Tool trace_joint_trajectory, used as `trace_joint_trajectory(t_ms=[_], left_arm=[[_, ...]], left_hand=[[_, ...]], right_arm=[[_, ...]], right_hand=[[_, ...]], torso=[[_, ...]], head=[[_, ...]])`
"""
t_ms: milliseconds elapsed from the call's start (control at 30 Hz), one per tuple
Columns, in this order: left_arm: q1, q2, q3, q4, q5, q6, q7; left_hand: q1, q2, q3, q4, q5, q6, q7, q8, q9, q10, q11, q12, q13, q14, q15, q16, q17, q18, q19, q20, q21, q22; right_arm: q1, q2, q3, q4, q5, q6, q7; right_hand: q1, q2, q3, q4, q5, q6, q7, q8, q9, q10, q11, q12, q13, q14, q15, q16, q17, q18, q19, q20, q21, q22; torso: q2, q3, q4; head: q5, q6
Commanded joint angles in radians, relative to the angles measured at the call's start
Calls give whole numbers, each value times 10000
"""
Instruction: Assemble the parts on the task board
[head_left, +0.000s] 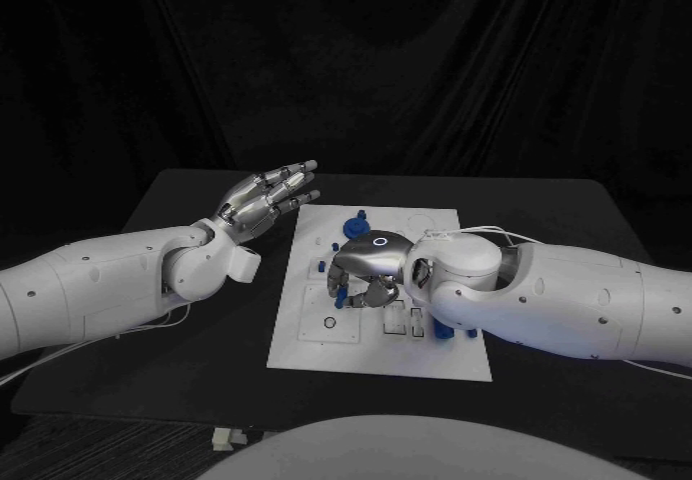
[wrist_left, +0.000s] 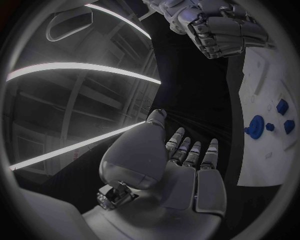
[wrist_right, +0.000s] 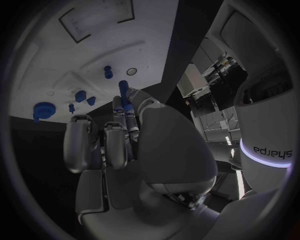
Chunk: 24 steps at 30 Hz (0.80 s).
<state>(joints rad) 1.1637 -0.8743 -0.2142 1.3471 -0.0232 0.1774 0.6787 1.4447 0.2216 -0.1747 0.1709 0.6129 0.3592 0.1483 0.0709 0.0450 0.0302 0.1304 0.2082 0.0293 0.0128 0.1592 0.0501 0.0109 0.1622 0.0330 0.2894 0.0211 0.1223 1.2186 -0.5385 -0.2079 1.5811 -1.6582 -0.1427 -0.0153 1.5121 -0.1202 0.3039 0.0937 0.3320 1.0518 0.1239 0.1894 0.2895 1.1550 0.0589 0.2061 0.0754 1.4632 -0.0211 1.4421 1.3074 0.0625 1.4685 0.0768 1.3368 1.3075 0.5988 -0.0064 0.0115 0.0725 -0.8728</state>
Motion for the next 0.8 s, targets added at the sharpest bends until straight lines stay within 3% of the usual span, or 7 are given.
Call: trace_joint_trajectory(t_ms=[33, 800], left_arm=[[-12, 9, 11, 1, 1, 96, 596], [-29, 50, 11, -35, 1, 132, 571]], left_hand=[[56, 20, 44, 24, 30, 67, 140, 56, 8, -8, 69, 34, 12, -32, 0, 37, 15, 83, 36, 29, 26, -5], [37, 40, 53, 42, 26, 93, 155, 71, 10, 1, 83, 67, 17, -28, -8, 53, 19, 83, 43, 28, 30, 15]], right_arm=[[-73, 128, 8, -114, -511, 347, -101], [-508, 773, 9, -666, -693, 374, -50]], right_hand=[[24, 54, 69, 11, -5, -61, 11, -41, -1, -7, 71, -42, -10, 622, 68, 32, 382, -95, 200, 78, -65, 1922], [36, 40, 103, -46, -55, -75, 29, -65, 14, 93, 65, -7, 17, 608, 74, 18, 357, -90, 188, 99, -74, 1918]], torso=[[-5, -1, -7], [-7, 4, -9]], head=[[-11, 2], [61, 2]])
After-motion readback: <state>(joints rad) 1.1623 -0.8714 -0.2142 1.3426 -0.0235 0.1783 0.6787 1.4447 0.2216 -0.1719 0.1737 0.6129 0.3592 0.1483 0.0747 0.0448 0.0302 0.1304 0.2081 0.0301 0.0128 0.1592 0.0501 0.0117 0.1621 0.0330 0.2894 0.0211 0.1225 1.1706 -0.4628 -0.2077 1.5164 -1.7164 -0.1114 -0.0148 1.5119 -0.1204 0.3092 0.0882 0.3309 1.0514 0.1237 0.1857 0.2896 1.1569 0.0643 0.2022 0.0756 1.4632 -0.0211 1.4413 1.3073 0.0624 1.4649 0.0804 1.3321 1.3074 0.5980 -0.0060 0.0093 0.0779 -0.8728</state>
